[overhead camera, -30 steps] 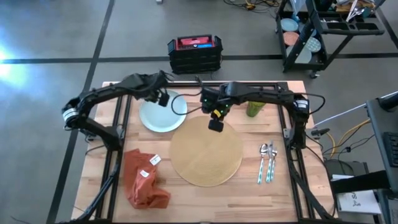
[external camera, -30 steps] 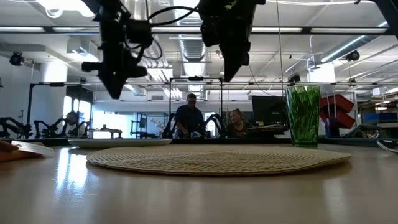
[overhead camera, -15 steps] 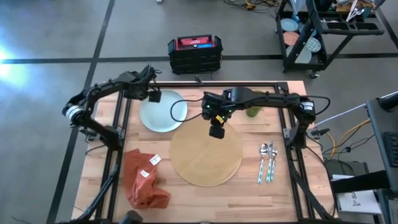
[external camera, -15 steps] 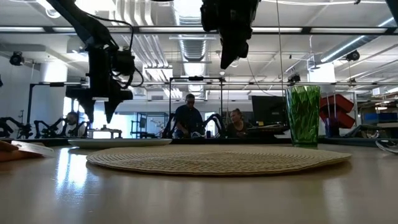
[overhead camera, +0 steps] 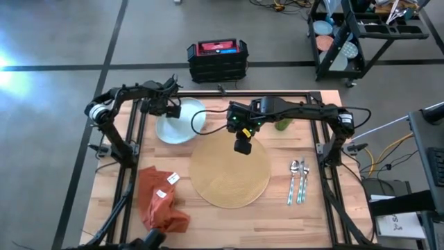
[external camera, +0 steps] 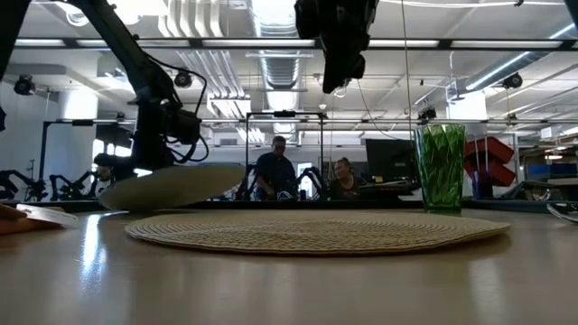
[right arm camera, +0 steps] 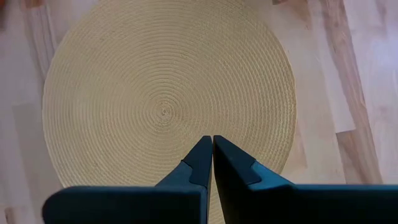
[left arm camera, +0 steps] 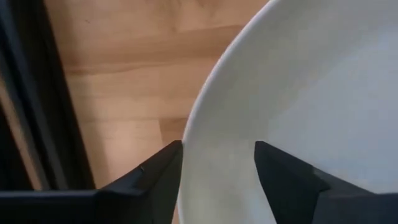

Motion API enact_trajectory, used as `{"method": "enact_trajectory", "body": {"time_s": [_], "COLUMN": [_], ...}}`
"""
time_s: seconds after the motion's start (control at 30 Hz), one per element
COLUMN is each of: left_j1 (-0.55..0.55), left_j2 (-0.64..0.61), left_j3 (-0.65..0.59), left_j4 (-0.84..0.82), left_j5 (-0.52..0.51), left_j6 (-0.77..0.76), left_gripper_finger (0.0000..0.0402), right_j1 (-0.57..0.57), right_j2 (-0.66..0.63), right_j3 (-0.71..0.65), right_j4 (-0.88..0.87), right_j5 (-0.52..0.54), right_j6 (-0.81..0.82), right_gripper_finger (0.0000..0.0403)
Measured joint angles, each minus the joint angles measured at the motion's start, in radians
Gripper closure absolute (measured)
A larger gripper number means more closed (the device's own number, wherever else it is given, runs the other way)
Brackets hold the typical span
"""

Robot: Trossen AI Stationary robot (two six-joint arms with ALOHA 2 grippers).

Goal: Set table place
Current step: Put the white plate on the brown table mat

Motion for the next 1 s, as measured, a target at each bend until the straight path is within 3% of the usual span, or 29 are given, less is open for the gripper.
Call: {"method": "enact_trajectory", "body": {"time_s": [0.2,0.47,0.77,1.0], "left_j1": [0.000,-0.001,0.000,0.015], "left_j2": [0.031,-0.047,-0.099,-0.099], "left_j3": [-0.001,-0.005,-0.010,-0.093], "left_j4": [0.003,0.007,0.024,0.123], "left_j5": [-0.009,0.014,-0.020,-0.024], "left_j6": [0.003,0.008,0.031,0.049], "left_gripper_finger": [0.0254,0.0287,0.0272,0.0251], "right_j1": [0.001,0.000,0.000,0.003], "right_j2": [-0.001,-0.001,-0.001,-0.001], "right_j3": [0.000,0.000,0.000,0.000], "right_j4": [-0.007,-0.006,0.008,0.009], "right_j5": [0.002,0.002,0.002,0.002], "right_j6": [0.004,0.001,-0.001,0.019], "right_gripper_finger": [0.0403,0.0403,0.0403,0.0403]}}
